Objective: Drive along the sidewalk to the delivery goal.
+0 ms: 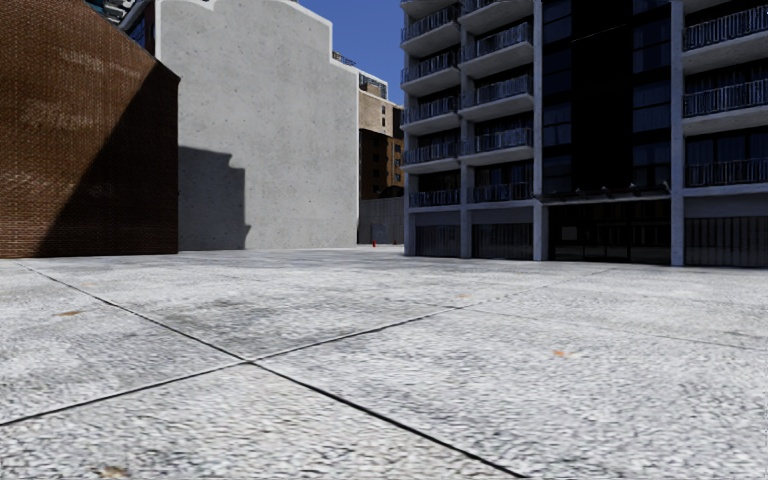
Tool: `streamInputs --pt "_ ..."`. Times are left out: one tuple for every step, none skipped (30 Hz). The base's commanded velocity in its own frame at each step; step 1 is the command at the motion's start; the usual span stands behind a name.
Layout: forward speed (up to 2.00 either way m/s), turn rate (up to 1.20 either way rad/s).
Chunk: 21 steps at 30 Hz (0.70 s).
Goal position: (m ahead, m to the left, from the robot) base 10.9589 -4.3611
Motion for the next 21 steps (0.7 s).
streamInputs --pt "2.00 0.00" --pt "2.00 0.00" --pt "2.00 0.00" --pt "2.00 0.00" --pt "2.00 0.00" --pt "2.00 0.00" --pt "2.00 0.00" --pt "2.00 -0.02" --pt "2.00 -0.02" --pt "2.00 -0.11" --pt "2.00 -0.14" --pt "2.00 -0.15" --pt "2.00 -0.17" --pt "2.00 -0.17" --pt "2.00 -0.19" --pt "2.00 -0.19" --pt "2.00 -0.20" --pt "2.00 -0.20" --pt "2.00 -0.20" --pt "2.00 -0.20" --pt "2.00 -0.20"
